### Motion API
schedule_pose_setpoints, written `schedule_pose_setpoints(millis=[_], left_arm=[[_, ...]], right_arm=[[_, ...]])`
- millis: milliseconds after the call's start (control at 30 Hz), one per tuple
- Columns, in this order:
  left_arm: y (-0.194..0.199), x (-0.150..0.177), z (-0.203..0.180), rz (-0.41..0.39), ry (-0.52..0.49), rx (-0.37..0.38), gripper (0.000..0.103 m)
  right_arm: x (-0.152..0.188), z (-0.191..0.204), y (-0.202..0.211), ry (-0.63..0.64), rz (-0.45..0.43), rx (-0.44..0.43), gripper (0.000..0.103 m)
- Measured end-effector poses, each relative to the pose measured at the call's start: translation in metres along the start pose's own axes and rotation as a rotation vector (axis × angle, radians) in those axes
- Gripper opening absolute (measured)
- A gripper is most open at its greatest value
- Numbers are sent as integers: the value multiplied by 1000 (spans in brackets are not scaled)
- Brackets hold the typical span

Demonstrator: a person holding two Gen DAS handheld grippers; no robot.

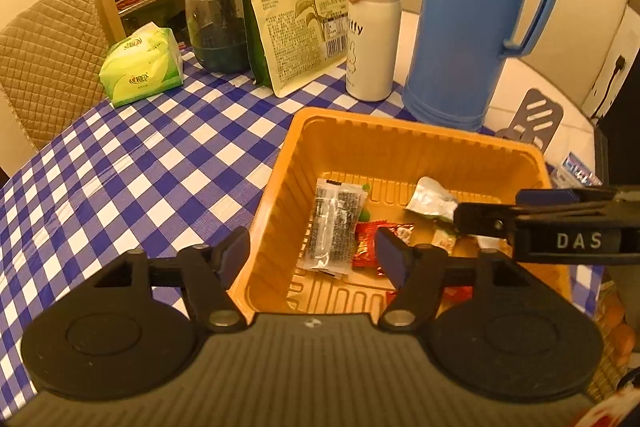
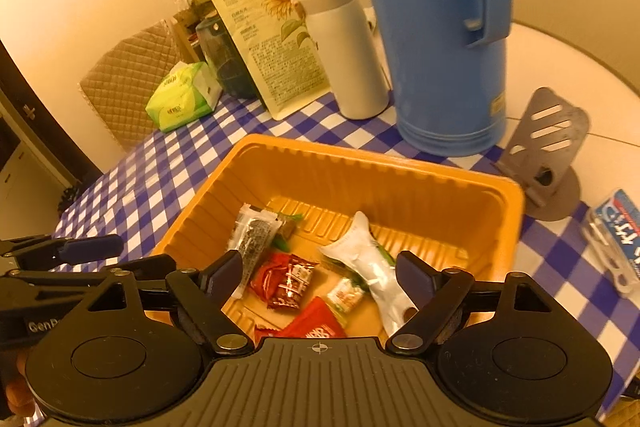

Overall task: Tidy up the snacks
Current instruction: 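Move both open grippers back toward the remaining snacks on the tablecloth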

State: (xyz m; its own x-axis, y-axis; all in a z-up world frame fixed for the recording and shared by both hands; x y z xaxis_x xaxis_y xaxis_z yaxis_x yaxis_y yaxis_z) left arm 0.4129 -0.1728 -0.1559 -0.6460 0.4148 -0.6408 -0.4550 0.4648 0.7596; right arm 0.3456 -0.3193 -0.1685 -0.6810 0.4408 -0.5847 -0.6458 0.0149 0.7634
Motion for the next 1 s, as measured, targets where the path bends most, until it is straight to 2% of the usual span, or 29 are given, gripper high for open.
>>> schedule_pose_setpoints(millis=[400,1000], left_arm=[[52,12,-20,-63,72,-37,71],[128,102,-28,-46,248,-141,71]], right_arm=[[12,-15,54,38,-54,-6,86],[68,-12,107,145,21,-97,86]])
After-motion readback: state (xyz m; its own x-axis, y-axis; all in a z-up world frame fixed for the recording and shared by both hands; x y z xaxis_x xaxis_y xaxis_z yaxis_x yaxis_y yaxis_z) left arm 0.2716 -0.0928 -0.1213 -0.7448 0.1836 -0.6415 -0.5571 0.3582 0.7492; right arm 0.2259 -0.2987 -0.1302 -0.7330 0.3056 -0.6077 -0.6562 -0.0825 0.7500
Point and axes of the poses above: each gripper's, at about its wrist camera, not at the fingertips, and y roughly against the way its jaws point, z to its left, x to its underside, the point moved 10 cm from there along -y, roughly the way its jaws point, and after that the axes turned 11 degrees about x, right-handed, at the moved point
